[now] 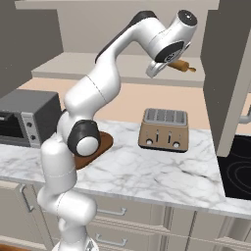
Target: Open the cabinet, retrieve the rolling pin, and place it next to the meat on the cutting board to prepare for tenderizing.
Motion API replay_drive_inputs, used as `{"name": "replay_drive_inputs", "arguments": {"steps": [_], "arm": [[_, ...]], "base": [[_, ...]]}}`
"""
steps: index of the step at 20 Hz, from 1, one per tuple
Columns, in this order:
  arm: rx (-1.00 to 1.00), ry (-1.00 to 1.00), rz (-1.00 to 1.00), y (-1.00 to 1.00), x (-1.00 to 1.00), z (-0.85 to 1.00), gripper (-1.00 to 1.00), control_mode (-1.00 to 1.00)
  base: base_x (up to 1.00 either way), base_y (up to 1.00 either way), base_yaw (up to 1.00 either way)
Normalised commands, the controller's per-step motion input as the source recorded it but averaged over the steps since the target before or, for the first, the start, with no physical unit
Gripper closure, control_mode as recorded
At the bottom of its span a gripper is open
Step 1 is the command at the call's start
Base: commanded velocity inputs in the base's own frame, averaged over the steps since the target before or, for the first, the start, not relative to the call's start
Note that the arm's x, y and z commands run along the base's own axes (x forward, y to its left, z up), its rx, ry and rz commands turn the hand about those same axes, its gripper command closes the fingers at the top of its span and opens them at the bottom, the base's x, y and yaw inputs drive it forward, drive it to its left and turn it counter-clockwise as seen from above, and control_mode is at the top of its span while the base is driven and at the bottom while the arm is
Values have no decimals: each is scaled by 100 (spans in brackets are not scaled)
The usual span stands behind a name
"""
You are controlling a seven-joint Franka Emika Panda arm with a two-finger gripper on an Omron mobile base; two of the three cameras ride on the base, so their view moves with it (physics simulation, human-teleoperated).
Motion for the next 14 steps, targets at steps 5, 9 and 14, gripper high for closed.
{"name": "replay_drive_inputs", "arguments": {"steps": [5, 9, 14], "arm": [[0, -9, 0, -27, 14, 5, -100, -100], [0, -5, 0, -23, 28, 2, -100, -100], [0, 0, 2, -20, 37, 0, -100, -100]], "base": [[0, 0, 0], [0, 0, 0], [0, 0, 0]]}}
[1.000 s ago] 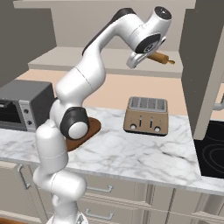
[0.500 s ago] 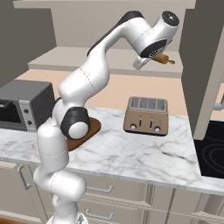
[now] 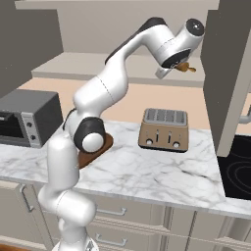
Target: Open the cabinet, retrieve the rolling pin, and place it next to the meat on the cutting board to prepare for tenderizing.
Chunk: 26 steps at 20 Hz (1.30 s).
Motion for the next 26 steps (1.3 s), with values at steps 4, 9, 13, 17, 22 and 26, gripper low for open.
{"name": "replay_drive_inputs", "arguments": {"steps": [4, 9, 13, 17, 22, 26], "arm": [[0, 2, 4, -13, 48, 0, -100, -100], [0, 4, 7, -15, 54, 0, -100, -100], [0, 4, 8, -16, 48, 0, -100, -100], [0, 10, 9, -2, 34, 0, -100, -100], [0, 13, 10, 0, 5, -28, 100, -100], [2, 8, 10, 0, 0, -28, 100, -100]], "base": [[0, 0, 0], [0, 0, 0], [0, 0, 0], [0, 0, 0], [0, 0, 0], [0, 0, 0]]}}
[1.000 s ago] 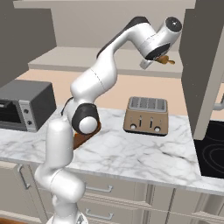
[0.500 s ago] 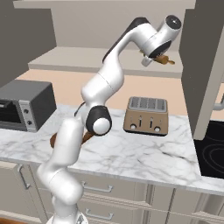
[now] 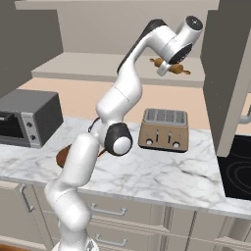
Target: Open the cabinet, retrieve the rolling pin, and place it next to the meat on the cutting board to prepare for tenderizing.
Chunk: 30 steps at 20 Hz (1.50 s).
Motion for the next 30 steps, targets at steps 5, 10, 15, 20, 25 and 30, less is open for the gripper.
{"name": "replay_drive_inputs", "arguments": {"steps": [5, 10, 15, 20, 25, 30], "arm": [[2, -1, 10, 1, -33, -6, 100, -100], [0, -7, 2, 19, -87, 0, 100, -100], [0, -7, 0, 23, -100, 0, 100, -100], [0, -7, 0, 35, -96, 0, 100, -100], [0, -4, 0, 50, -88, 0, 100, -100], [0, 0, 0, 58, -79, -2, 100, -100]], "base": [[0, 0, 0], [0, 0, 0], [0, 0, 0], [0, 0, 0], [0, 0, 0], [0, 0, 0]]}}
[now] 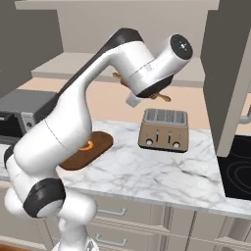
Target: Open the cabinet, retrieve the rolling pin, and place it next to the meat on the cutting board to prepare for tenderizing.
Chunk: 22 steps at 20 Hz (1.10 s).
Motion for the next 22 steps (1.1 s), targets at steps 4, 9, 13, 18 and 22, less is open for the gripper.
{"name": "replay_drive_inputs", "arguments": {"steps": [4, 9, 13, 18, 22], "arm": [[0, 0, 0, 60, -61, -12, 100, -100], [0, 4, 3, 74, -36, -32, 100, -100], [0, 5, 8, 80, -30, -43, 100, -100], [0, 6, 9, 75, -29, -43, 100, -100], [2, 10, 9, 66, -25, -32, 100, -100]], "base": [[0, 0, 0], [0, 0, 0], [0, 0, 0], [0, 0, 0], [0, 0, 0]]}}
